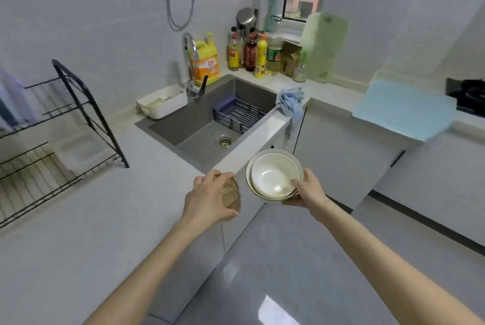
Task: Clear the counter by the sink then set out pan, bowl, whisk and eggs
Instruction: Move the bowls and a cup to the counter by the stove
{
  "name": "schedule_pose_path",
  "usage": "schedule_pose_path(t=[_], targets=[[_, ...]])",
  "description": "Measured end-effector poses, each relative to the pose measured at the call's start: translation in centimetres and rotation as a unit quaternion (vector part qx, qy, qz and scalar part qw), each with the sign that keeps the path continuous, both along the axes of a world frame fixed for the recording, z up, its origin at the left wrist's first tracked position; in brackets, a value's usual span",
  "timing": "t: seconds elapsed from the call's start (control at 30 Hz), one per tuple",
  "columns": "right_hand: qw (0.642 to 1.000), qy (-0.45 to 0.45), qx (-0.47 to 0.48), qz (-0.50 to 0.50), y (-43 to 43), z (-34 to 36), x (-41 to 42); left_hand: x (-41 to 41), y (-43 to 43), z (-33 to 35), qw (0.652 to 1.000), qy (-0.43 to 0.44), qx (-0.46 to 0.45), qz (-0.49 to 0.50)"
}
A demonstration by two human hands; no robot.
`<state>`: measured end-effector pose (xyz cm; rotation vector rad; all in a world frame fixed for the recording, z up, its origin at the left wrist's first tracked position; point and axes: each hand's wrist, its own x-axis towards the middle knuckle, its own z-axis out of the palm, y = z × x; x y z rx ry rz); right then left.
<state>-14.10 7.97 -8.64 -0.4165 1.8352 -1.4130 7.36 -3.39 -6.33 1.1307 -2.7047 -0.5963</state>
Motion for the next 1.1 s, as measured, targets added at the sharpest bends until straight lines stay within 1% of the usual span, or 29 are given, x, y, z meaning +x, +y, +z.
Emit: schedule_pose_path(t=[0.13, 0.23, 0.4, 0.5, 0.7, 0.93, 1.1], targets=[[0.998, -0.010, -0.004, -0.065, 4.2, 0.1, -7.0, -8.2, 2.0, 0.2, 0.998, -0.007, -0.008, -0.054], [0.995, -0.006, -0.003, -0.103, 7.8, 0.4, -12.5, -14.9, 4.0, 0.1, 0.995, 0.009, 0.002, -0.095], [0.986, -0.010, -0.020, -0.166, 13.3, 0.7, -19.5, -24.4, 6.7, -0.3, 0.988, 0.014, 0.016, -0.153], [0.977, -0.007, -0.026, -0.212, 16.6, 0.7, -23.5, -30.4, 8.5, -0.3, 0.980, 0.003, 0.005, -0.200], [0.956, -0.009, -0.041, -0.292, 21.9, 1.0, -29.7, -40.6, 12.0, 0.0, 0.960, -0.007, -0.004, -0.280], [0.927, -0.018, -0.051, -0.371, 27.4, 0.6, -37.7, -52.9, 16.1, 0.0, 0.927, -0.016, -0.008, -0.374], [0.904, -0.018, -0.048, -0.425, 31.2, 0.8, -45.6, -64.3, 18.9, -0.1, 0.900, -0.012, 0.004, -0.435]])
